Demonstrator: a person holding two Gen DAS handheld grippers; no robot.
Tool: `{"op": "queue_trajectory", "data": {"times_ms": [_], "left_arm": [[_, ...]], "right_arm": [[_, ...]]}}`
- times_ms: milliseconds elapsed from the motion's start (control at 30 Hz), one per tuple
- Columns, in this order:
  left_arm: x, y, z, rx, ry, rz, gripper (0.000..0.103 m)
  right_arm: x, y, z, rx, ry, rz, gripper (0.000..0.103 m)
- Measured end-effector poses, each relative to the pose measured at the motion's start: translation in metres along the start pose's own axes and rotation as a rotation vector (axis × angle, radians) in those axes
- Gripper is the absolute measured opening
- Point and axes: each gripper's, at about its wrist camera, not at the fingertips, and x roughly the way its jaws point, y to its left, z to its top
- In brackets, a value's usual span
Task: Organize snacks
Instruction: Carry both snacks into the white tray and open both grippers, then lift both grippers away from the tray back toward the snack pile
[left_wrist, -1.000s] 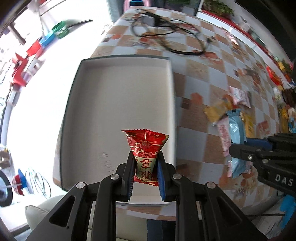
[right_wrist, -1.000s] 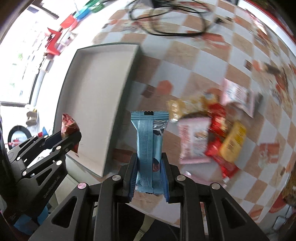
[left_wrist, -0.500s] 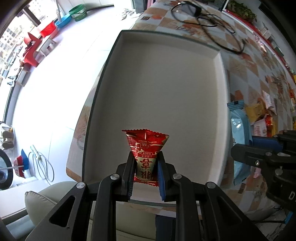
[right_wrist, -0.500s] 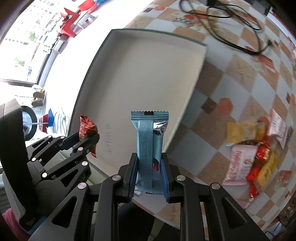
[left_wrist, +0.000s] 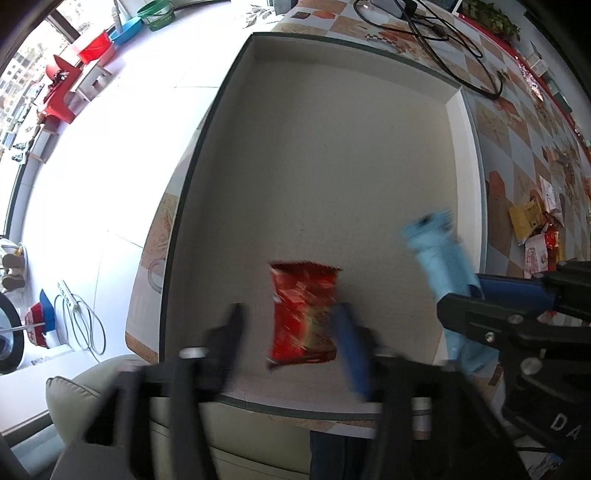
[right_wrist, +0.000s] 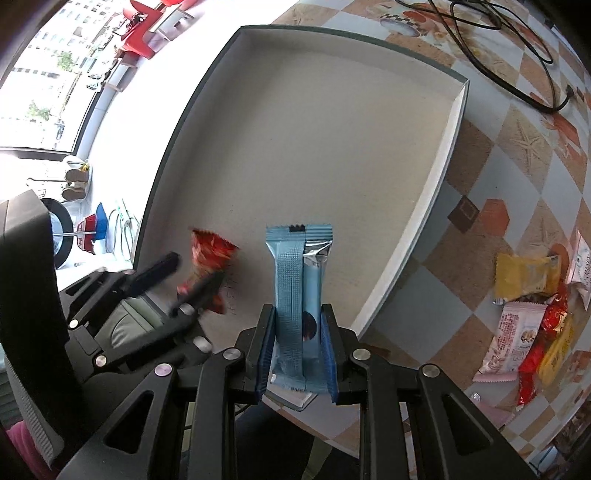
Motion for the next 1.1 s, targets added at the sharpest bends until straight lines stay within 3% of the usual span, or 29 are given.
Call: {"op": "queue_trajectory", "data": {"times_ms": [33,167,200,233,300,400,467,533,733,800,933,1100], "left_arm": [[-0.002,0.000,0.000,-0.002,-0.010,0.003,0.076],[-0.006,-0.002,0.000,0.005,-0.022,0.011,0.078],[-0.007,-0.003,0.000,0.006,-0.023,0.013,0.078],[-0.007,-0.004,-0.001,0.010,-0.022,0.027,0.079],[-0.008,-0.006,-0.002,0.012,-0.027,0.026,0.079],[-0.013,-0.009,-0.004,0.012,-0.041,0.024,0.079],[-0.019,-0.007,-0.005,-0.008,-0.057,0.022,0.079],[-0.023,0.000,-0.008,-0.044,-0.069,0.006,0.079],[-0.056,0.024,0.015,-0.280,-0.147,-0.119,0.079],[-0.073,0.016,0.029,-0.303,-0.193,-0.163,0.079],[-0.105,-0.011,0.057,-0.307,-0.286,-0.292,0.081],[-0.127,-0.052,0.075,-0.248,-0.309,-0.417,0.081]], "right_arm": [[0.000,-0.002,-0.001,0.000,0.004,0.000,0.025],[0.000,-0.009,0.001,0.005,0.012,0.000,0.026],[0.001,-0.011,0.001,0.004,0.013,-0.004,0.039],[-0.002,-0.014,0.001,0.009,0.007,-0.013,0.061],[-0.007,-0.020,0.000,0.016,-0.020,-0.029,0.084],[-0.016,-0.032,-0.002,0.019,-0.038,-0.046,0.084],[-0.021,-0.042,-0.007,0.018,-0.059,-0.092,0.101],[-0.034,-0.057,-0.014,0.039,-0.112,-0.120,0.103],[-0.062,-0.097,-0.038,0.076,-0.192,-0.216,0.103],[-0.068,-0.100,-0.047,0.055,-0.215,-0.245,0.103],[-0.061,-0.071,-0.067,-0.025,-0.258,-0.278,0.103],[-0.061,-0.044,-0.075,-0.091,-0.290,-0.297,0.103]]}}
